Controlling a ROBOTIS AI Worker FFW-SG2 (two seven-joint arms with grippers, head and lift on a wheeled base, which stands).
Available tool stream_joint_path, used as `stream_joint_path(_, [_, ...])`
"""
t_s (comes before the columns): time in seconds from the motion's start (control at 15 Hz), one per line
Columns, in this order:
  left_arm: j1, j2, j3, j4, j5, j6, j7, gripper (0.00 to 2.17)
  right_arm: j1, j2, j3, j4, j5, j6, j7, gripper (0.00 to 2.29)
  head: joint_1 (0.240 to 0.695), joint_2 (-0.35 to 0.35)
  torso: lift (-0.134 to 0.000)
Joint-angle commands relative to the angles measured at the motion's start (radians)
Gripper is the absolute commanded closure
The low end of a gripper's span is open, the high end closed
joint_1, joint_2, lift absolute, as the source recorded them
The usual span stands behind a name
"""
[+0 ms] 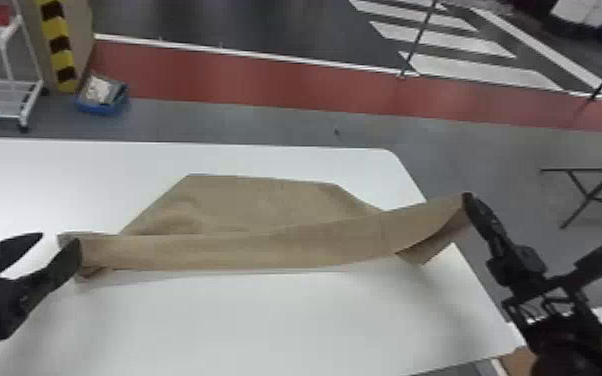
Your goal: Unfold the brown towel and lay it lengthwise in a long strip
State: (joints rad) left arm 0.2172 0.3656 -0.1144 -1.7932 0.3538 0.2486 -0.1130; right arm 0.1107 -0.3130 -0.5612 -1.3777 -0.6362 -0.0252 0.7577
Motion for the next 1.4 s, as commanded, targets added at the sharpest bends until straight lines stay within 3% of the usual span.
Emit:
stream_joint_path(0.0, [0.013, 0.001, 0.015, -0.035, 0.022, 0.058, -0.016, 0.54, -0.008, 0.002, 0.007, 0.002, 0.006, 0.0, -0.004, 1.67, 0.695, -0.317, -0.123])
stream_joint_path(0.2, [0.013, 0.001, 0.015, -0.038, 0.024, 0.073, -0.023, 0.54, -0.009, 0.003, 0.012, 0.002, 0.006, 0.0, -0.006, 1.67, 0.695, -0.321, -0.123])
stream_joint_path(0.33, [0.013, -0.001, 0.016, -0.04, 0.025, 0.07, -0.02, 0.69, -0.009, 0.002, 0.007, 0.002, 0.009, 0.0, -0.006, 1.67, 0.695, -0.32, -0.123])
stream_joint_path(0.73, [0.011, -0.005, 0.019, -0.051, 0.028, 0.07, -0.01, 0.7, -0.009, -0.001, -0.002, 0.012, 0.013, 0.003, -0.006, 1.67, 0.695, -0.324, -0.123])
stream_joint_path(0.8, [0.013, -0.005, 0.019, -0.052, 0.028, 0.073, -0.01, 0.79, -0.011, -0.001, -0.002, 0.016, 0.013, 0.003, -0.006, 1.67, 0.695, -0.325, -0.123])
stream_joint_path(0.87, [0.013, -0.005, 0.019, -0.054, 0.028, 0.076, -0.002, 1.37, -0.013, -0.003, -0.002, 0.019, 0.013, 0.003, -0.006, 1.67, 0.695, -0.327, -0.123])
stream_joint_path(1.0, [0.011, 0.001, 0.027, -0.064, 0.027, 0.125, -0.039, 1.53, -0.019, -0.005, -0.002, 0.028, 0.013, 0.0, -0.008, 1.67, 0.695, -0.328, -0.123])
stream_joint_path(1.33, [0.033, -0.002, 0.076, -0.14, 0.036, 0.122, -0.036, 1.54, -0.017, -0.008, -0.003, 0.008, 0.015, 0.003, -0.009, 1.67, 0.695, -0.336, -0.123])
